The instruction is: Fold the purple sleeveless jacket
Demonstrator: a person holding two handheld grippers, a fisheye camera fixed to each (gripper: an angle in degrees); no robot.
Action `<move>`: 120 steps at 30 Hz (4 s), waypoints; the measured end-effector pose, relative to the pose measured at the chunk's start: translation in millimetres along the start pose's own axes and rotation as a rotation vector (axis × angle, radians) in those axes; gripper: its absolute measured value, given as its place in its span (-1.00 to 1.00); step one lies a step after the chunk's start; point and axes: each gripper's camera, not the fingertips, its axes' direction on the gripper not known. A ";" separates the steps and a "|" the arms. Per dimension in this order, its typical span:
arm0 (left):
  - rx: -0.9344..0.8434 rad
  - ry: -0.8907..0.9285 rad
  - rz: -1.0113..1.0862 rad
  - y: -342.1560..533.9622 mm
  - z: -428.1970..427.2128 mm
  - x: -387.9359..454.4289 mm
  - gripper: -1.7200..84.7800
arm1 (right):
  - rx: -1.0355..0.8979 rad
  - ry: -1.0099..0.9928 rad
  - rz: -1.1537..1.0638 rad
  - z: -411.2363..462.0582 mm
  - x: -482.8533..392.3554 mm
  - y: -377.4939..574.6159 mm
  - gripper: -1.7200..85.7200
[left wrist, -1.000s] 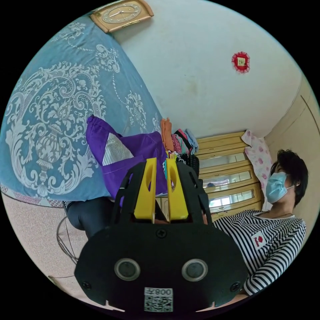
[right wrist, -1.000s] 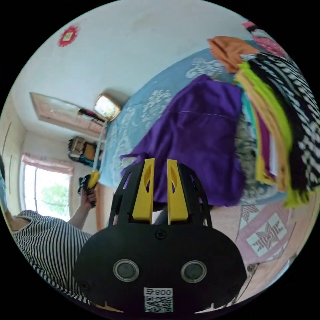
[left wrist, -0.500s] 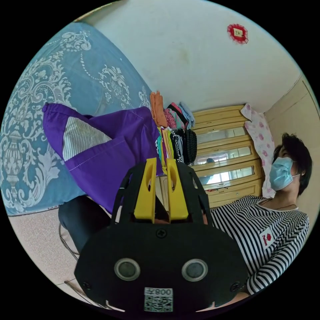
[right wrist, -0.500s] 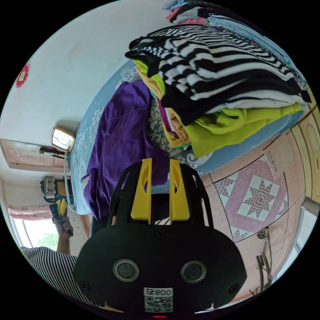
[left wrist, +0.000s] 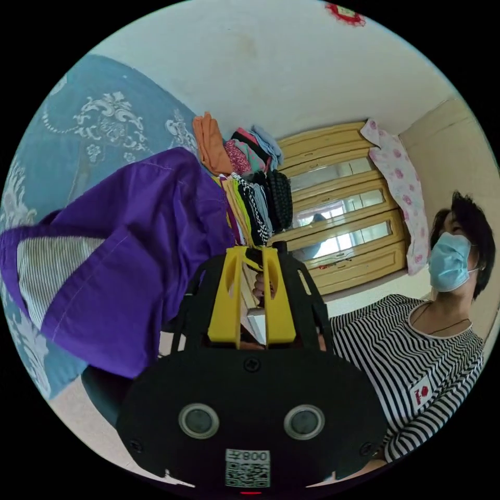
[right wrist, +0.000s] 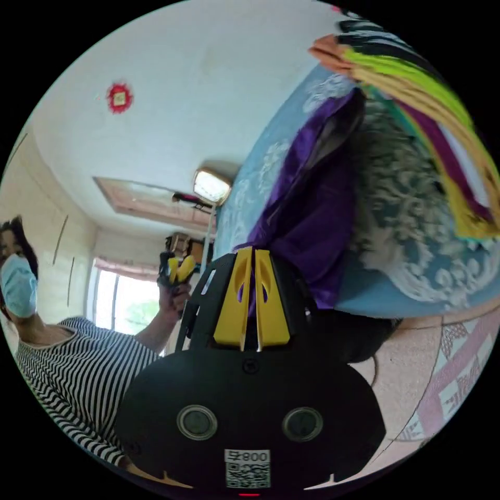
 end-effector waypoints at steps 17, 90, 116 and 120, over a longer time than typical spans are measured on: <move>-0.565 -0.728 0.369 -97.0 186.8 -4.6 -0.61 | -0.370 -0.193 -0.114 171.3 -25.1 -44.4 -0.95; 0.586 -0.163 0.395 -152.5 -179.3 504.2 -0.93 | 0.112 0.070 -0.824 -192.4 -462.3 -121.3 -0.95; 0.677 -0.205 0.712 -175.8 -116.9 820.2 -0.94 | 0.435 0.072 -1.163 -450.7 -630.4 95.4 -0.95; 0.722 -0.217 0.825 -169.7 -118.5 873.3 -0.94 | 0.522 0.085 -1.259 -482.5 -664.7 130.9 -0.95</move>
